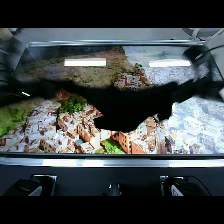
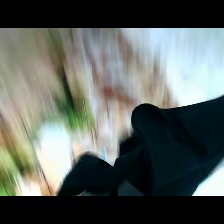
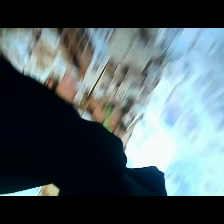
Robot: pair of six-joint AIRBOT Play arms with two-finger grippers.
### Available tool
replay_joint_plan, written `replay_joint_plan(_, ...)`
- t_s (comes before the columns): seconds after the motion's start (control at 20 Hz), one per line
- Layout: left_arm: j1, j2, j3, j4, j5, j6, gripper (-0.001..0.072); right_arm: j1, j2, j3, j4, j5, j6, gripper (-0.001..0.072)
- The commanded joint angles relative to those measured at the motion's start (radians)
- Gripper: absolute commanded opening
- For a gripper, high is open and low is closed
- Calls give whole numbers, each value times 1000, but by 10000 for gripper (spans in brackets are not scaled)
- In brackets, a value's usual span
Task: Fold the shirts.
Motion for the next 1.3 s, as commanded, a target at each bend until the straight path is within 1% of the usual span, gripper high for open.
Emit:
replay_joint_plan(0.0,93,124,336,64,183,-80,21,0,199,275,8,-82,12,15)
replay_joint_plan(0.1,111,150,446,64,246,-80,21,0,273,335,8,-74,71,15)
replay_joint_plan(0.2,111,164,492,63,282,-80,21,0,321,336,9,-47,122,16)
replay_joint_plan(0.3,111,166,500,64,282,-79,21,0,332,336,7,-17,129,16)
replay_joint_plan(0.4,111,150,495,80,220,-79,21,0,316,336,4,-16,128,16)
replay_joint_plan(0.45,111,140,494,98,165,-79,21,0,299,336,4,-13,125,16)
replay_joint_plan(0.55,111,104,493,142,35,-79,21,0,243,336,4,10,85,16)
replay_joint_plan(0.7,111,26,470,198,-136,-79,22,0,98,336,4,-13,-3,17)
replay_joint_plan(0.75,111,1,439,212,-169,-79,21,0,30,336,5,-39,-3,17)
replay_joint_plan(0.9,111,-64,254,214,-185,-79,22,0,-201,336,39,-171,2,17)
replay_joint_plan(1.0,111,-113,96,219,-170,-79,22,0,-372,336,107,-263,14,18)
replay_joint_plan(1.05,111,-137,19,214,-153,-92,22,0,-451,336,158,-266,32,18)
replay_joint_plan(1.1,111,-167,-58,194,-139,-108,22,0,-531,336,229,-237,56,18)
replay_joint_plan(1.2,111,-220,-175,139,-132,-111,22,1,-660,336,378,-124,61,18)
replay_joint_plan(1.25,111,-242,-216,121,-133,-111,22,1,-704,336,415,-72,61,18)
